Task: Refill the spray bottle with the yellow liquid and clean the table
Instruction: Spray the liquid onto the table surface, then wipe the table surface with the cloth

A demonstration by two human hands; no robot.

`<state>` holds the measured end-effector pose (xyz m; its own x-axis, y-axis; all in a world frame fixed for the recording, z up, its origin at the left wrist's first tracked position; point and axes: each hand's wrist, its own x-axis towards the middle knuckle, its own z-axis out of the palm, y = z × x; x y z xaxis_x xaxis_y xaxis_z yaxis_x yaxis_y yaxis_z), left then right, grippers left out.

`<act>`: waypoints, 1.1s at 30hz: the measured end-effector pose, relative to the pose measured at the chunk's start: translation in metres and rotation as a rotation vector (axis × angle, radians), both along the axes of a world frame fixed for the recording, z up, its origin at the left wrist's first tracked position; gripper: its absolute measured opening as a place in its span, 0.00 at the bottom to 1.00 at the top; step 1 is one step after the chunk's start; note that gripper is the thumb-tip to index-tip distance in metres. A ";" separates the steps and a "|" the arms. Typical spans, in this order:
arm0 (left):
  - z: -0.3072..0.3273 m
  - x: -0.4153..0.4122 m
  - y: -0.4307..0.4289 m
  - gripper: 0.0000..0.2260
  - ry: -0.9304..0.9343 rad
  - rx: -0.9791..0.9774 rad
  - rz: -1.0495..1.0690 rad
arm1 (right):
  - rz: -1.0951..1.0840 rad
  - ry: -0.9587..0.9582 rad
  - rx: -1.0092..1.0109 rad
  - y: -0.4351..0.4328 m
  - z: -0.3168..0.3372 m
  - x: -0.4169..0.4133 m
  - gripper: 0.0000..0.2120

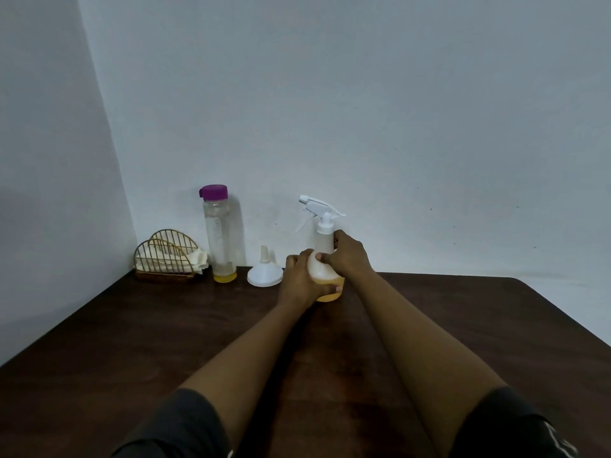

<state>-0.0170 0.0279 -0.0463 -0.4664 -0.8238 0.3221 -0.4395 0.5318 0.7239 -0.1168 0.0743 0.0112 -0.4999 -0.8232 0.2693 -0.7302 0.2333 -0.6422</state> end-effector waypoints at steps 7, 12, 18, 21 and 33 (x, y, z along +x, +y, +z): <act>-0.003 -0.009 -0.022 0.44 -0.018 -0.019 0.014 | -0.002 0.054 0.029 -0.024 -0.001 -0.011 0.24; -0.004 -0.014 -0.031 0.43 -0.083 -0.051 0.052 | -0.007 0.061 0.028 -0.034 -0.003 -0.016 0.24; 0.001 -0.012 -0.030 0.49 -0.240 -0.061 0.058 | 0.000 0.085 0.038 -0.042 -0.004 -0.019 0.26; 0.022 0.015 -0.030 0.42 -0.421 -0.107 -0.017 | -0.028 0.229 0.104 -0.036 -0.001 -0.023 0.30; 0.089 0.241 -0.169 0.35 -0.727 -0.223 0.350 | 0.482 0.308 -0.134 -0.103 0.014 0.174 0.22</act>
<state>0.2238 -0.1413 0.0425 -0.3501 -0.9122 0.2127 -0.9227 0.3750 0.0898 0.0570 -0.0283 0.0253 0.0402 -0.8871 0.4598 -0.8914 -0.2397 -0.3846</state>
